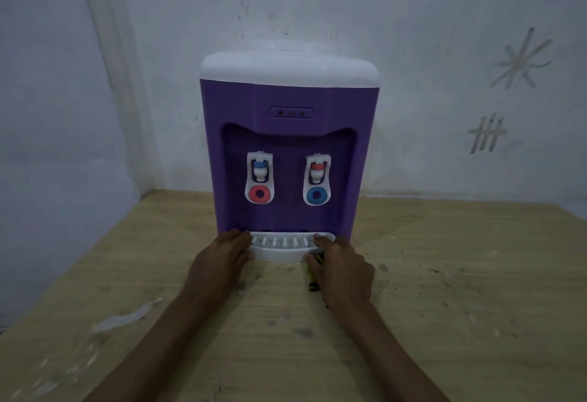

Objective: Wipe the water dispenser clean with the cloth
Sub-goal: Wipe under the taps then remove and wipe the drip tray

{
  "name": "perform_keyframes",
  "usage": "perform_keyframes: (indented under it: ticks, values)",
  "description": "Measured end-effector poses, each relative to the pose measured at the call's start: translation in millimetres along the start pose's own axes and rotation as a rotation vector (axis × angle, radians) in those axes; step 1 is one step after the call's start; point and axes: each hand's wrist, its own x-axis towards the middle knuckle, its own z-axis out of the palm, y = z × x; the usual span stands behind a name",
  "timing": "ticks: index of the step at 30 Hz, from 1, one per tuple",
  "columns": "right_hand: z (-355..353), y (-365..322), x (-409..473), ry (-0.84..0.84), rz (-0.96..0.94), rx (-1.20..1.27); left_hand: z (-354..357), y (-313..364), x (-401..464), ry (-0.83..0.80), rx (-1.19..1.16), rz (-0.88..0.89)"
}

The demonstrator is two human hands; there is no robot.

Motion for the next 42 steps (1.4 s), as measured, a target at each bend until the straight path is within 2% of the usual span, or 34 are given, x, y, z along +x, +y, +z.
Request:
perform_keyframes:
  ticks: [7,10,14,16,18,20,22,28,33,37,42]
  values:
    - [-2,-2,-2,0.003,-0.001,-0.012,-3,10,-4,-0.001,0.025,-0.057]
    - [-7,-2,-4,0.062,0.043,0.050,-7,18,-7,0.009,0.042,-0.069]
    - [-18,3,-6,0.207,-0.020,0.449,-14,35,-12,0.132,0.000,-0.065]
    - [-31,0,-7,0.235,-0.025,0.796,-19,53,-15,0.171,-0.213,-0.083]
    - [-45,-9,-7,0.155,0.032,1.131,-21,76,-15,0.062,-0.511,-0.159]
    - [-50,-16,-8,0.083,0.046,1.278,-21,95,-16,-0.098,-0.727,-0.219]
    - [-49,-18,-10,0.050,0.015,1.299,-20,106,-18,-0.157,-0.860,-0.259]
    - [-51,-15,-10,-0.043,-0.020,1.313,-29,94,-12,0.106,-0.855,-0.308]
    - [-51,-21,-16,-0.326,-0.091,1.180,-39,97,-10,0.231,-0.923,-0.293]
    - [-52,-25,-17,-0.340,-0.069,1.163,-50,97,-6,0.272,-1.037,-0.356]
    - [-47,-13,-10,-0.226,-0.023,1.145,-58,86,1,0.312,-1.063,-0.439]
